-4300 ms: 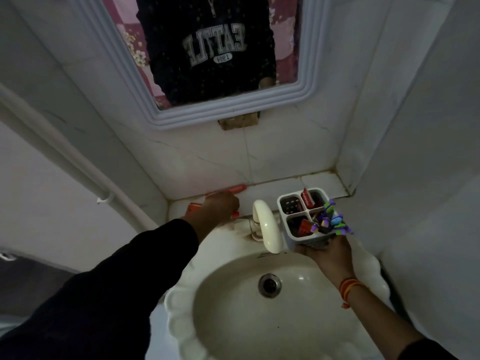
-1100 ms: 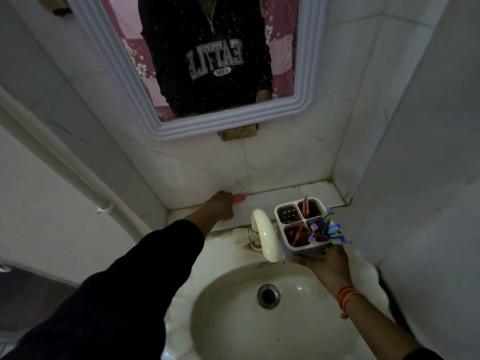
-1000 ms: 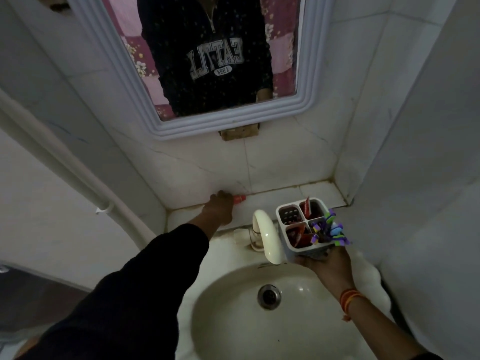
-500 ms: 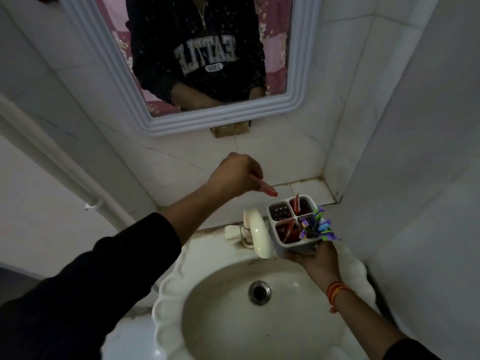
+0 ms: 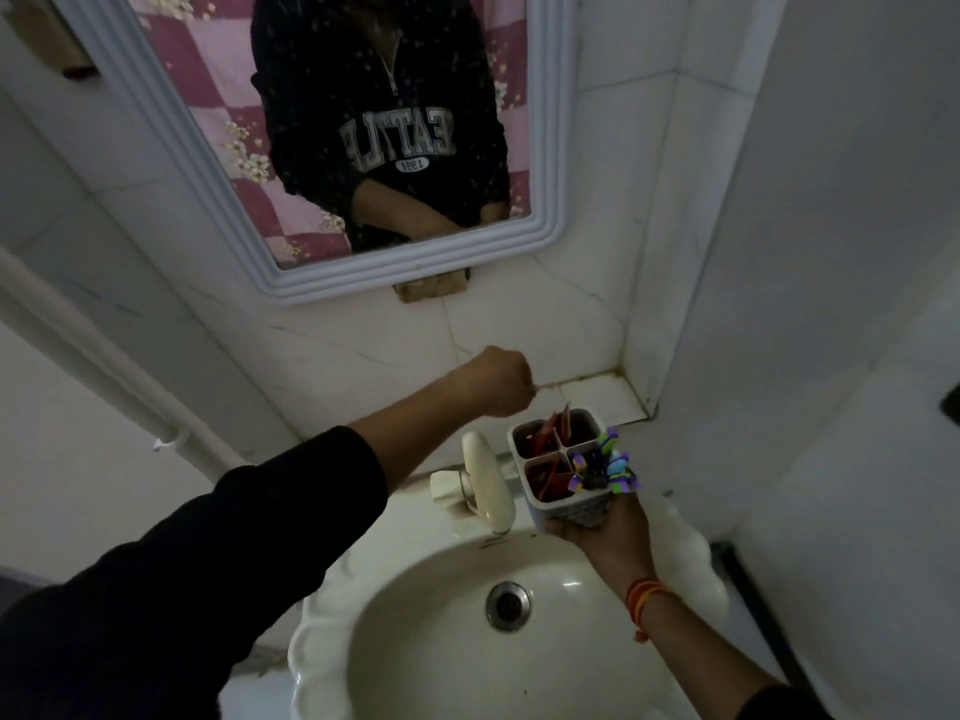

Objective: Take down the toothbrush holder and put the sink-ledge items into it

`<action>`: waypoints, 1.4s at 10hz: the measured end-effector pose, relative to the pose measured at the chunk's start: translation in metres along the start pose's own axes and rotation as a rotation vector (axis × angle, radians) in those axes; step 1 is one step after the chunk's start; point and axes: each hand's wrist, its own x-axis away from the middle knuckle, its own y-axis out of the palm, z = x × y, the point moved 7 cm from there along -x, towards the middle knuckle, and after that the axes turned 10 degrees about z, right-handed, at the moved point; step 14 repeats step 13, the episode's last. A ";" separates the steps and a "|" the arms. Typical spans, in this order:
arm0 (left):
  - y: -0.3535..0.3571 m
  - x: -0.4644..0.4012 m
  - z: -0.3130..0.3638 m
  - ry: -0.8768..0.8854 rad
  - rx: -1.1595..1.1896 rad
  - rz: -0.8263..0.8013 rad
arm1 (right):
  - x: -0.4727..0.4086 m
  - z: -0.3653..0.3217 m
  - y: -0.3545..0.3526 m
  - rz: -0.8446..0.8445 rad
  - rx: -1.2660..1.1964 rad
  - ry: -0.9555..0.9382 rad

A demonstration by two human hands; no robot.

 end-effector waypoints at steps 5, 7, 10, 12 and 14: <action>0.021 -0.055 0.005 -0.475 0.553 0.117 | -0.088 -0.046 -0.017 0.192 0.173 -0.070; 0.031 -0.072 0.015 -0.662 0.771 0.271 | -0.131 -0.048 -0.016 0.204 0.114 -0.086; 0.026 -0.050 0.018 -0.543 0.711 0.303 | -0.129 -0.053 -0.018 0.100 0.101 -0.076; -0.008 0.005 0.019 -0.286 0.455 0.338 | -0.077 -0.058 -0.028 0.115 0.226 -0.022; -0.034 0.044 0.008 -0.221 0.386 0.413 | -0.047 -0.111 -0.019 0.056 0.197 -0.102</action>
